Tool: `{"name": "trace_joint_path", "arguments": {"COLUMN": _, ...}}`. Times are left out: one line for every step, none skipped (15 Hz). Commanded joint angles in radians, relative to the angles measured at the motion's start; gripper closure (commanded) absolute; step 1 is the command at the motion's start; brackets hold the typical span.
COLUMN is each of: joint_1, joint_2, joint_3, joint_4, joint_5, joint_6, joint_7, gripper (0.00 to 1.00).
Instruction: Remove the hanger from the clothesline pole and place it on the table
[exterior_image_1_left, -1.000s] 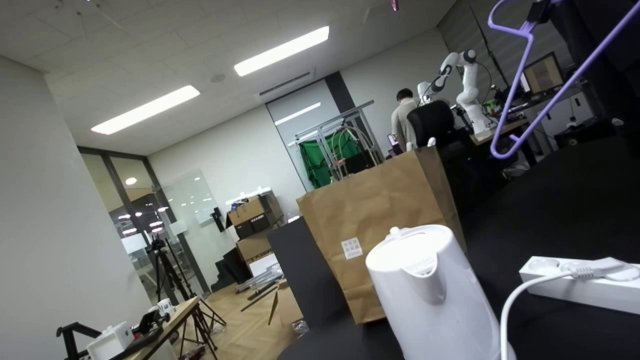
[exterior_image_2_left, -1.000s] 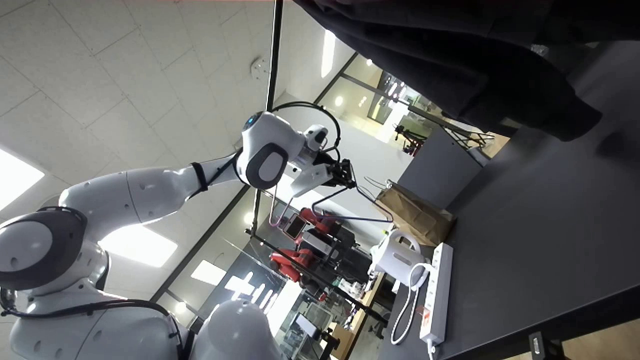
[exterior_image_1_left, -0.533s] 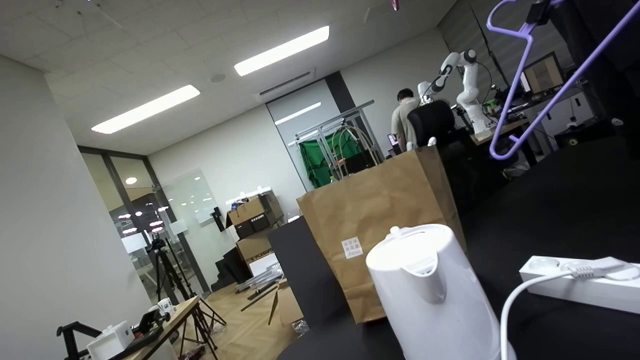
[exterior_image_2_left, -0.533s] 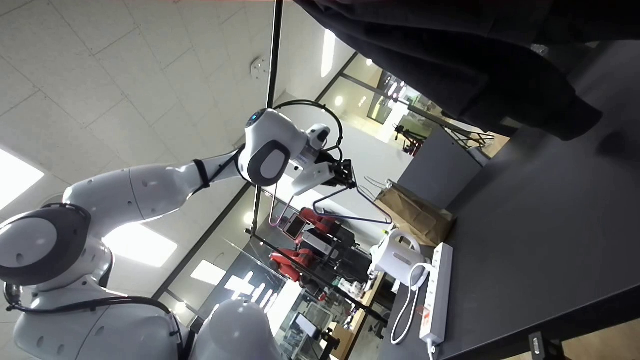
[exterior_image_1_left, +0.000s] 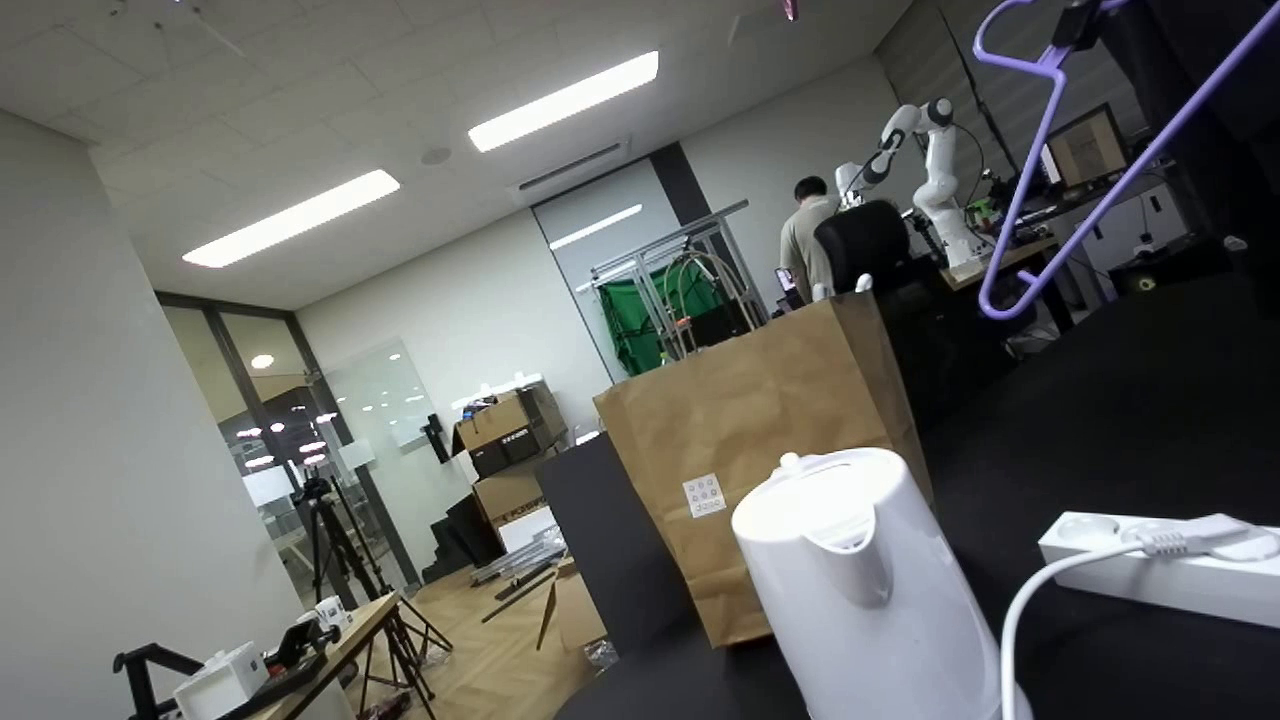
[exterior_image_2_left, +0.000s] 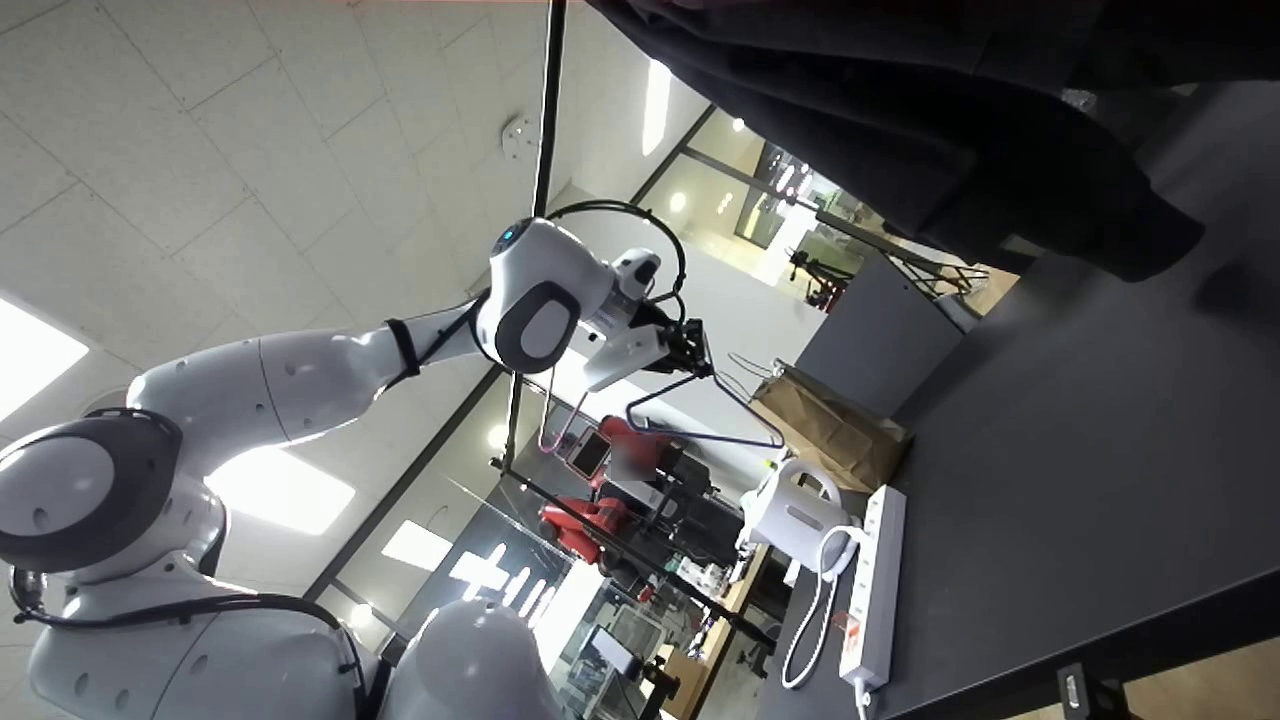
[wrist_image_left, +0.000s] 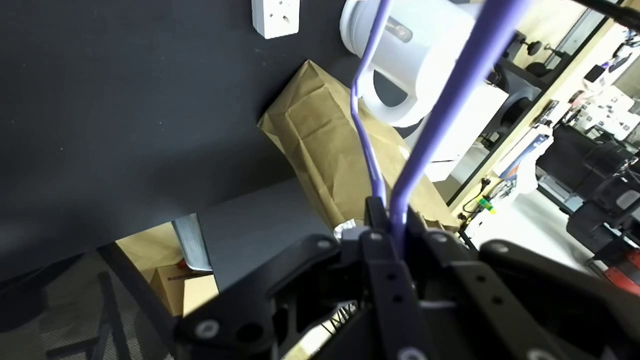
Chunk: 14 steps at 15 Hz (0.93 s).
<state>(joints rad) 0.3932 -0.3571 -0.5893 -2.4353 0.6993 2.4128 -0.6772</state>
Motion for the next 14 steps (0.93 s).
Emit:
{"name": "trace_joint_path", "arguments": {"joint_1": -0.143, "joint_2": 0.050, "joint_3": 0.105, "joint_4": 0.016, "joint_5": 0.064, "joint_6": -0.060, "joint_7": -0.074, "gripper": 0.98}}
{"name": "trace_joint_path", "arguments": {"joint_1": -0.180, "joint_2": 0.068, "joint_3": 0.122, "joint_4": 0.022, "joint_5": 0.083, "joint_6": -0.083, "joint_7": -0.093, "gripper": 0.98}}
{"name": "trace_joint_path", "arguments": {"joint_1": -0.210, "joint_2": 0.091, "joint_3": 0.113, "joint_4": 0.038, "joint_5": 0.122, "joint_6": -0.152, "joint_7": -0.135, "gripper": 0.98}}
{"name": "trace_joint_path", "arguments": {"joint_1": -0.247, "joint_2": 0.120, "joint_3": 0.116, "joint_4": 0.050, "joint_5": 0.154, "joint_6": -0.198, "joint_7": -0.160, "gripper": 0.98}}
{"name": "trace_joint_path", "arguments": {"joint_1": -0.291, "joint_2": 0.161, "joint_3": 0.115, "joint_4": 0.066, "joint_5": 0.184, "joint_6": -0.239, "joint_7": -0.183, "gripper": 0.98}}
{"name": "trace_joint_path", "arguments": {"joint_1": -0.335, "joint_2": 0.198, "joint_3": 0.117, "joint_4": 0.083, "joint_5": 0.207, "joint_6": -0.279, "joint_7": -0.198, "gripper": 0.98}}
{"name": "trace_joint_path", "arguments": {"joint_1": -0.378, "joint_2": 0.238, "joint_3": 0.115, "joint_4": 0.103, "joint_5": 0.237, "joint_6": -0.333, "joint_7": -0.220, "gripper": 0.98}}
{"name": "trace_joint_path", "arguments": {"joint_1": -0.421, "joint_2": 0.277, "joint_3": 0.123, "joint_4": 0.121, "joint_5": 0.262, "joint_6": -0.358, "joint_7": -0.230, "gripper": 0.98}}
{"name": "trace_joint_path", "arguments": {"joint_1": -0.461, "joint_2": 0.317, "joint_3": 0.133, "joint_4": 0.136, "joint_5": 0.285, "joint_6": -0.368, "joint_7": -0.246, "gripper": 0.98}}
{"name": "trace_joint_path", "arguments": {"joint_1": -0.498, "joint_2": 0.353, "joint_3": 0.146, "joint_4": 0.151, "joint_5": 0.304, "joint_6": -0.366, "joint_7": -0.254, "gripper": 0.98}}
{"name": "trace_joint_path", "arguments": {"joint_1": -0.528, "joint_2": 0.385, "joint_3": 0.161, "joint_4": 0.166, "joint_5": 0.317, "joint_6": -0.359, "joint_7": -0.262, "gripper": 0.98}}
{"name": "trace_joint_path", "arguments": {"joint_1": -0.552, "joint_2": 0.418, "joint_3": 0.179, "joint_4": 0.175, "joint_5": 0.324, "joint_6": -0.337, "joint_7": -0.268, "gripper": 0.98}}
{"name": "trace_joint_path", "arguments": {"joint_1": -0.572, "joint_2": 0.447, "joint_3": 0.197, "joint_4": 0.188, "joint_5": 0.325, "joint_6": -0.325, "joint_7": -0.266, "gripper": 0.98}}
{"name": "trace_joint_path", "arguments": {"joint_1": -0.588, "joint_2": 0.474, "joint_3": 0.214, "joint_4": 0.199, "joint_5": 0.320, "joint_6": -0.317, "joint_7": -0.259, "gripper": 0.98}}
